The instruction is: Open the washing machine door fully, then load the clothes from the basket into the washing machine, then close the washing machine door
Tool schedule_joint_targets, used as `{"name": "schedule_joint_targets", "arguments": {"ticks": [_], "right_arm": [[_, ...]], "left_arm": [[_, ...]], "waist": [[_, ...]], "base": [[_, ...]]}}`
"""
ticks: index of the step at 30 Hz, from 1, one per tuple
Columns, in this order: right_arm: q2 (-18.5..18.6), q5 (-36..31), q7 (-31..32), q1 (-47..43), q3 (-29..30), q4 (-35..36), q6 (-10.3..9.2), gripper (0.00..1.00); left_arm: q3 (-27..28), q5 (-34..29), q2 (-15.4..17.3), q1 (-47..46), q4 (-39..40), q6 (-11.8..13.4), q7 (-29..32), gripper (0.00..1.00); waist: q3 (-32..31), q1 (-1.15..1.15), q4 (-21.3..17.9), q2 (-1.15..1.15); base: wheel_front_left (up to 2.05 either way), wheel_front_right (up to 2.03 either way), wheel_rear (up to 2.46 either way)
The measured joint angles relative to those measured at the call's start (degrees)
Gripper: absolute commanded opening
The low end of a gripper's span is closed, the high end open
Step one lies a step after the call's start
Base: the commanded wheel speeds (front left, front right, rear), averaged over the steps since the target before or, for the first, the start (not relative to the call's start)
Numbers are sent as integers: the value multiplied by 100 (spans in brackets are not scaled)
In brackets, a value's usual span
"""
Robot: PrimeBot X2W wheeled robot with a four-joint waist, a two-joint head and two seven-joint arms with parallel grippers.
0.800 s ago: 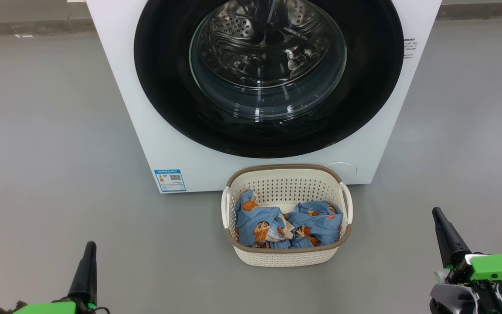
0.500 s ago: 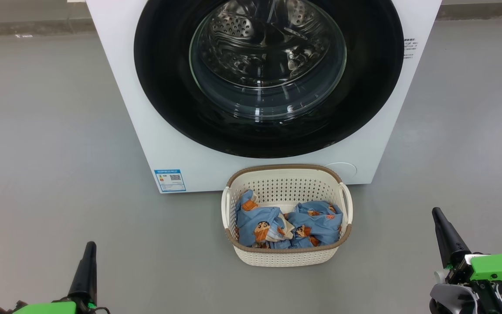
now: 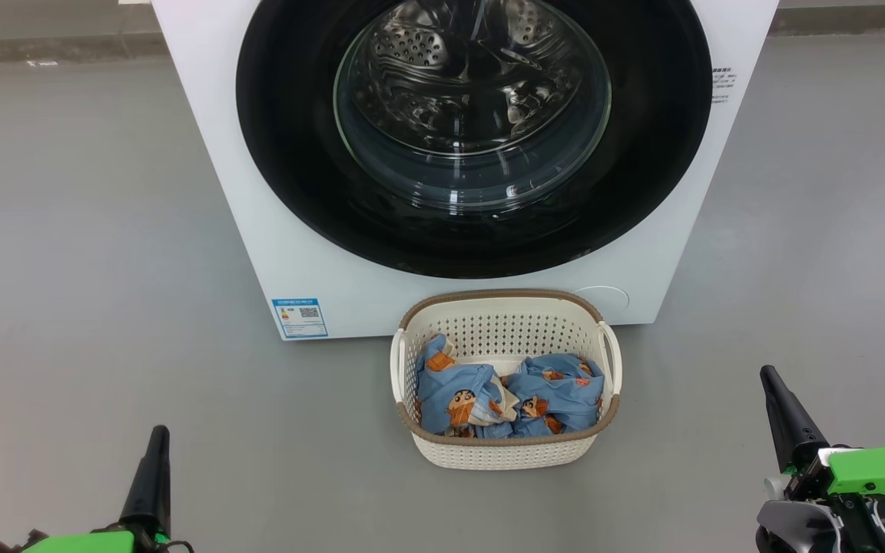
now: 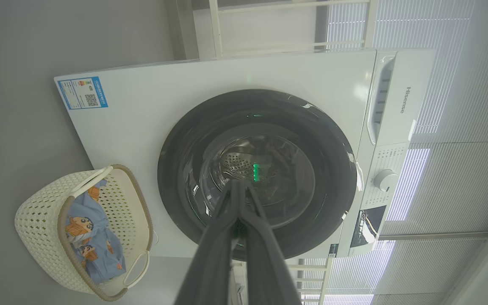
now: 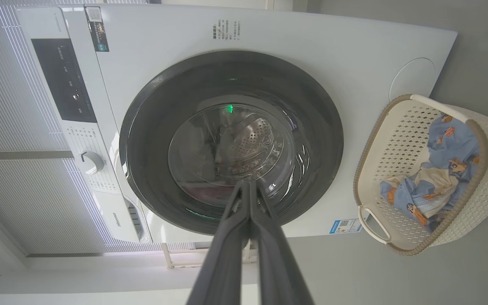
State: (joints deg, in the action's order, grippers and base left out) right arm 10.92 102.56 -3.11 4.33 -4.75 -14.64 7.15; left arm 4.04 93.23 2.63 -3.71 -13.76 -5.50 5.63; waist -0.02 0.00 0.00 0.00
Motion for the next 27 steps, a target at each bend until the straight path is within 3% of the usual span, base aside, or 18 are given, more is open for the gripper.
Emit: {"name": "schedule_joint_targets", "arguments": {"ticks": [27], "right_arm": [[5, 24, -1, 0, -13, 5, 0, 0]], "left_arm": [[8, -12, -2, 0, 0, 0, 0, 0]], "waist": [[0, 0, 0, 0]], "base": [[0, 0, 0]]}}
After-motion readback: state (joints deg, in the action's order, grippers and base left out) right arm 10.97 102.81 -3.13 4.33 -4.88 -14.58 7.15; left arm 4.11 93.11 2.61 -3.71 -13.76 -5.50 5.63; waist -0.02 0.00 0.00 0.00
